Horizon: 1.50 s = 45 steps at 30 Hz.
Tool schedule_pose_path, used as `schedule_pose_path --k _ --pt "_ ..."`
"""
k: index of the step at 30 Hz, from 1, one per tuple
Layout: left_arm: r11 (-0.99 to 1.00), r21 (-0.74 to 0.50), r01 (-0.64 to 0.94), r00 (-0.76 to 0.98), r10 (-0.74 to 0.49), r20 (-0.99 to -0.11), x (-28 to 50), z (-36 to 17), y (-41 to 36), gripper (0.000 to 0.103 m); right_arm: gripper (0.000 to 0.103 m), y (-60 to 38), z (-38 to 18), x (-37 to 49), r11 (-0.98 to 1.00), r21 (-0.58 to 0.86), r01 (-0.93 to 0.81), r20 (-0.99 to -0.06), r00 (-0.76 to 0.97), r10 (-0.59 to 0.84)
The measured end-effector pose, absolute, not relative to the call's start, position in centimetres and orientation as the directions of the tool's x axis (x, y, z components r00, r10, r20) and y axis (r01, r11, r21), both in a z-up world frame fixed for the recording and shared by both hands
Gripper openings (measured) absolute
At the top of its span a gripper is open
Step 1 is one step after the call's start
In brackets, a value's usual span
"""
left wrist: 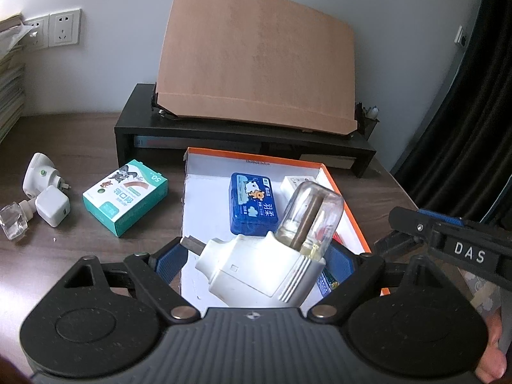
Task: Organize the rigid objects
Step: 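Carry the diffuser and black charger over the white box with both tools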
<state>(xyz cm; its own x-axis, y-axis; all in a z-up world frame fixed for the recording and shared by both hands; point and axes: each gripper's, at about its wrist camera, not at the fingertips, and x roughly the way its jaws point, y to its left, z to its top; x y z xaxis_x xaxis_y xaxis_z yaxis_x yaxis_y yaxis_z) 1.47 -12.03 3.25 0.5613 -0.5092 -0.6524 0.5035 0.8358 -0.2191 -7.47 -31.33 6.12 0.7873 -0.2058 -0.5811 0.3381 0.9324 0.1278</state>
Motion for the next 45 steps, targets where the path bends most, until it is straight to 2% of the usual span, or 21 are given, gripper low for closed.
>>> schedule_pose_path --k 45 --pt "0.781 -0.19 0.594 0.464 -0.526 -0.713 -0.3 0.7 -13.3 0.092 0.044 -31.9 5.6 -6.6 0.931 0.125 0.343 -0.599 0.774 -0.205"
